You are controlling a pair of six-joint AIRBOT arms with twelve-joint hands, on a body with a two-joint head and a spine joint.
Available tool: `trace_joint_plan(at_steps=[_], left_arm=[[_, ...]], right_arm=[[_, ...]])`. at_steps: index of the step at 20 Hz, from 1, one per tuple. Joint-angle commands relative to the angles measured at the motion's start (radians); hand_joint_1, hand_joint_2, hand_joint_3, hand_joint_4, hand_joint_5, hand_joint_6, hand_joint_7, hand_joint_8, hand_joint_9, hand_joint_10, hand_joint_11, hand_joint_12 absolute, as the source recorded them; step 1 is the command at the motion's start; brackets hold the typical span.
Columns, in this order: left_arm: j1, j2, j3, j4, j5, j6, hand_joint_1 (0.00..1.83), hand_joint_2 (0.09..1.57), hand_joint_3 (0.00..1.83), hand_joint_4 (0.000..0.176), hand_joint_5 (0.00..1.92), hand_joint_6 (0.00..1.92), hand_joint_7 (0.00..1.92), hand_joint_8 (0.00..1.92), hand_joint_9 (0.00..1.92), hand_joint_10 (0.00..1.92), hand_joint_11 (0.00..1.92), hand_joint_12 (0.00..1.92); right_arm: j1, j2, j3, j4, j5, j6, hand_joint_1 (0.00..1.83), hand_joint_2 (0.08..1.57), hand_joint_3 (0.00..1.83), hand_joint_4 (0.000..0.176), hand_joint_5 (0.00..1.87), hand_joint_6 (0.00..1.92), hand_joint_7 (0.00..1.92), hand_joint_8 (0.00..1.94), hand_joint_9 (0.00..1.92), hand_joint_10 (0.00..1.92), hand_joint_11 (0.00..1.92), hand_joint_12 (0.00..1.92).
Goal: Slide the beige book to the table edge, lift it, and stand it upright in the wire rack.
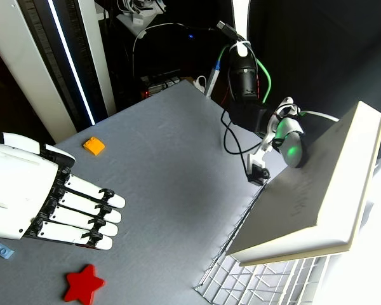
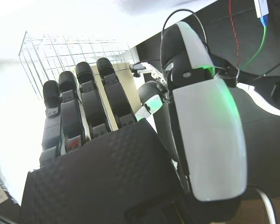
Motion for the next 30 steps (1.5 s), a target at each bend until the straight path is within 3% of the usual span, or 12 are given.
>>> trace_joint_plan(at_steps=[1, 3, 8, 13, 17, 18, 19, 22, 25, 27, 28, 30], left_arm=[[-0.001, 0.002, 0.009, 0.009, -0.124, -0.025, 1.26, 1.09, 0.0, 0.0, 0.97, 0.86, 1.09, 1.02, 1.11, 1.0, 0.9, 1.33], [0.005, -0.006, 0.014, 0.002, -0.125, -0.027, 1.25, 1.11, 0.0, 0.0, 0.92, 0.94, 1.08, 1.03, 1.12, 0.94, 0.9, 1.29], [0.022, -0.016, 0.011, -0.01, -0.129, -0.03, 1.21, 1.16, 0.0, 0.0, 0.84, 1.08, 0.96, 1.16, 0.93, 1.05, 0.78, 1.37], [0.035, -0.026, 0.006, -0.021, -0.134, -0.03, 1.2, 1.16, 0.0, 0.0, 0.85, 1.1, 0.94, 1.16, 0.91, 1.05, 0.76, 1.36], [0.042, -0.033, 0.008, -0.03, -0.137, -0.031, 1.2, 1.16, 0.0, 0.0, 0.85, 1.11, 0.95, 1.13, 0.92, 0.94, 0.75, 1.3], [0.043, -0.035, 0.01, -0.032, -0.14, -0.033, 1.19, 1.17, 0.0, 0.007, 0.82, 1.19, 0.93, 1.13, 0.9, 0.89, 0.72, 1.3], [0.045, -0.038, 0.012, -0.034, -0.141, -0.034, 1.09, 1.1, 0.0, 0.0, 0.68, 0.76, 0.79, 0.76, 0.83, 0.82, 0.61, 1.32], [0.047, -0.049, 0.025, -0.041, -0.143, -0.041, 0.97, 1.02, 0.0, 0.0, 0.58, 0.23, 0.78, 0.27, 0.71, 0.61, 0.41, 1.26], [0.047, -0.06, 0.033, -0.046, -0.147, -0.048, 0.89, 0.97, 0.0, 0.0, 0.37, 0.01, 0.69, 0.05, 0.63, 0.32, 0.23, 1.13], [0.047, -0.063, 0.033, -0.046, -0.147, -0.05, 0.83, 0.95, 0.0, 0.031, 0.24, 0.0, 0.51, 0.0, 0.56, 0.08, 0.13, 1.08], [0.047, -0.063, 0.032, -0.046, -0.148, -0.051, 0.82, 0.94, 0.0, 0.055, 0.18, 0.0, 0.44, 0.0, 0.51, 0.04, 0.1, 1.07], [0.046, -0.063, 0.032, -0.046, -0.149, -0.058, 0.8, 0.93, 0.0, 0.082, 0.11, 0.0, 0.36, 0.0, 0.46, 0.01, 0.05, 1.05]], right_arm=[[0.012, 0.004, -0.001, 0.033, 0.035, 0.006, 0.25, 1.15, 0.0, 0.0, 0.21, 0.01, 0.22, 0.0, 0.22, 0.01, 0.0, 0.57], [0.013, 0.004, -0.001, 0.033, 0.035, 0.006, 0.24, 1.15, 0.0, 0.0, 0.21, 0.0, 0.22, 0.0, 0.21, 0.0, 0.0, 0.55], [0.015, 0.003, 0.0, 0.033, 0.034, 0.006, 0.22, 1.16, 0.0, 0.0, 0.22, 0.0, 0.22, 0.0, 0.21, 0.0, 0.0, 0.54], [0.015, 0.003, 0.0, 0.033, 0.034, 0.006, 0.23, 1.15, 0.0, 0.0, 0.21, 0.0, 0.23, 0.01, 0.22, 0.01, 0.0, 0.6], [0.017, 0.001, 0.0, 0.033, 0.034, 0.006, 0.22, 1.15, 0.0, 0.0, 0.22, 0.0, 0.25, 0.0, 0.23, 0.0, 0.0, 0.61], [0.017, 0.001, 0.0, 0.033, 0.034, 0.006, 0.22, 1.15, 0.0, 0.0, 0.22, 0.0, 0.24, 0.0, 0.23, 0.0, 0.0, 0.58], [0.018, 0.001, 0.0, 0.033, 0.034, 0.006, 0.23, 1.15, 0.0, 0.0, 0.21, 0.0, 0.23, 0.0, 0.22, 0.0, 0.0, 0.55], [0.018, 0.0, 0.0, 0.033, 0.034, 0.006, 0.23, 1.16, 0.0, 0.0, 0.18, 0.0, 0.21, 0.0, 0.21, 0.0, 0.0, 0.51], [0.019, 0.0, 0.0, 0.033, 0.034, 0.006, 0.24, 1.16, 0.0, 0.0, 0.17, 0.0, 0.19, 0.0, 0.19, 0.0, 0.0, 0.48], [0.019, 0.0, 0.0, 0.033, 0.034, 0.006, 0.24, 1.16, 0.0, 0.0, 0.18, 0.01, 0.21, 0.01, 0.2, 0.0, 0.0, 0.48], [0.019, 0.0, 0.0, 0.033, 0.034, 0.006, 0.24, 1.16, 0.0, 0.0, 0.18, 0.0, 0.21, 0.01, 0.2, 0.01, 0.0, 0.48], [0.019, 0.0, 0.0, 0.033, 0.034, 0.006, 0.24, 1.16, 0.0, 0.0, 0.18, 0.01, 0.21, 0.01, 0.2, 0.01, 0.0, 0.48]])
